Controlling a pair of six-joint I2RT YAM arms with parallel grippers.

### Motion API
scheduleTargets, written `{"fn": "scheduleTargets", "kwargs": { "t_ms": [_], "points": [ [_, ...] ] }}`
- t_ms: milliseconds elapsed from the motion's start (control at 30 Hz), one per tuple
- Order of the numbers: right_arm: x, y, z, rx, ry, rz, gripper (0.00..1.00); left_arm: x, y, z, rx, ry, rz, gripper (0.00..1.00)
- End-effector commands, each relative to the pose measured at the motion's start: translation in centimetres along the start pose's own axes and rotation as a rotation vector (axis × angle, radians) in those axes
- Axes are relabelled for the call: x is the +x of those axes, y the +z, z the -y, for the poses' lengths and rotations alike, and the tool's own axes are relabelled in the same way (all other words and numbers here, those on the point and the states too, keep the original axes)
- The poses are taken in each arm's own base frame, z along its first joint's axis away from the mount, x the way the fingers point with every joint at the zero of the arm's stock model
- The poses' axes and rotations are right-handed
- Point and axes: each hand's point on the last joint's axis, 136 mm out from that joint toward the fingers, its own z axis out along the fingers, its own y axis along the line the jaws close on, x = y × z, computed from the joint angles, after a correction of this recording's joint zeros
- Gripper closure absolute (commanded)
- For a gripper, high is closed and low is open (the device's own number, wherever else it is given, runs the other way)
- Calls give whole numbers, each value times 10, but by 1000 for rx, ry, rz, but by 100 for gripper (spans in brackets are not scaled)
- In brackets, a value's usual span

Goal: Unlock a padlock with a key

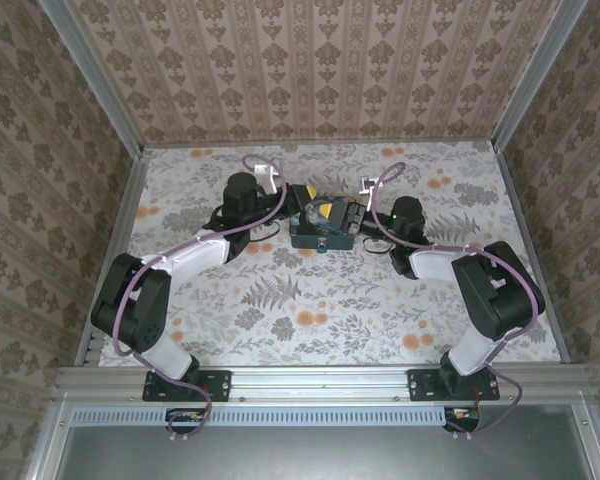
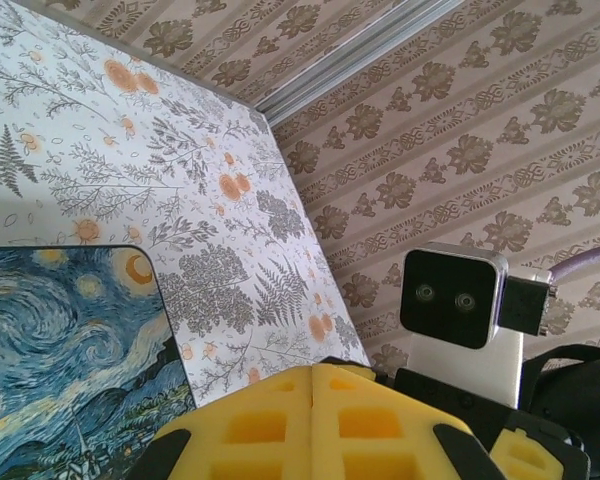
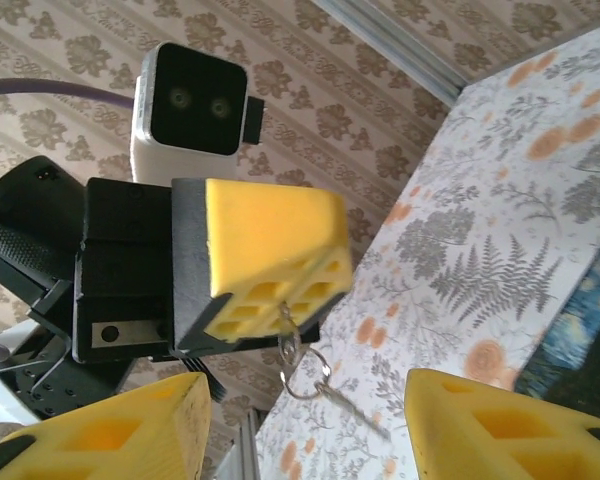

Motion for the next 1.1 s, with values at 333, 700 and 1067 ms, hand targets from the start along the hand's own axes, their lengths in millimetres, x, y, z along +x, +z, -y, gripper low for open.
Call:
{"fn": "scheduleTargets", "kwargs": {
  "t_ms": [333, 700, 1067],
  "points": [
    [-9, 18, -18, -73, -27, 35, 53, -5, 2, 15, 50, 6, 36, 100],
    [-13, 24, -18, -81, -19, 32, 65, 0, 6, 19, 56, -1, 24, 100],
    [-3, 22, -13, -72, -3, 8, 80, -3, 10, 17, 33, -10, 31, 100]
  ]
}}
